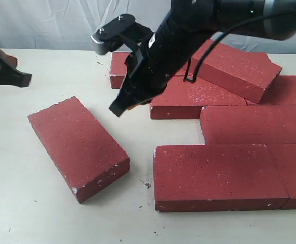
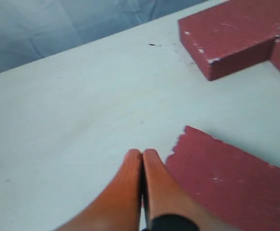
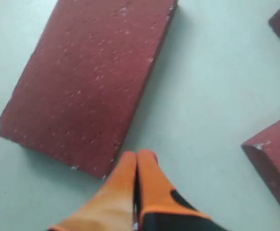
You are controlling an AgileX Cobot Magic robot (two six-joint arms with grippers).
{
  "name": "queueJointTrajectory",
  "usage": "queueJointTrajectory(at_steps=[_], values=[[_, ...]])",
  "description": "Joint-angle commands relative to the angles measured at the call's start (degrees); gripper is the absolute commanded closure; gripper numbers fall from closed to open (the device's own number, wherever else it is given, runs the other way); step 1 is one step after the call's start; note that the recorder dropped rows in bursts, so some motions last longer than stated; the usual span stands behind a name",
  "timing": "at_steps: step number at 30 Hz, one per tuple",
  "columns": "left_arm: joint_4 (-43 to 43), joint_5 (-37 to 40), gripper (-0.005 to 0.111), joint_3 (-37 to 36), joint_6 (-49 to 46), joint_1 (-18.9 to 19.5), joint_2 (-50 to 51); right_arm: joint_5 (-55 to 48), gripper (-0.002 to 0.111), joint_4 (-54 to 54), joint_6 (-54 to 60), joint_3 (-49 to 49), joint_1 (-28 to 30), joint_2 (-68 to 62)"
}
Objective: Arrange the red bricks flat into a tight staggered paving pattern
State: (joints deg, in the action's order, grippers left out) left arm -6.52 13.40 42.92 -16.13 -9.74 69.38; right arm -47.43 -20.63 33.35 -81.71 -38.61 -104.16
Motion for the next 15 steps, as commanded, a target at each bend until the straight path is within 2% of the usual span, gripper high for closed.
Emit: queueJointTrajectory(at_steps=[1,4,8,11,15], values=[[2.29,-1.94,0.107,-0.04,0.54,9.09,-0.27,1.85,0.109,-6.76,8.58,5.72,-0.03,1.9],[2.66,-4.43,0.107,-0.84,0.54,16.12,0.48,3.73,0.109,-8.38,14.21,6.97,-0.03,1.21],[1.67,-9.3,0.107,-2.43,0.75,23.2,3.43,8.45,0.109,-8.28,16.11,6.97,-0.03,0.97],[1.57,-10.38,0.107,-2.53,0.75,25.48,7.35,9.89,0.109,-4.96,16.11,6.97,-0.03,0.93],[2.13,-12.23,0.107,-2.02,0.65,25.69,13.1,8.92,0.109,-1.73,15.87,7.06,-0.03,0.14]])
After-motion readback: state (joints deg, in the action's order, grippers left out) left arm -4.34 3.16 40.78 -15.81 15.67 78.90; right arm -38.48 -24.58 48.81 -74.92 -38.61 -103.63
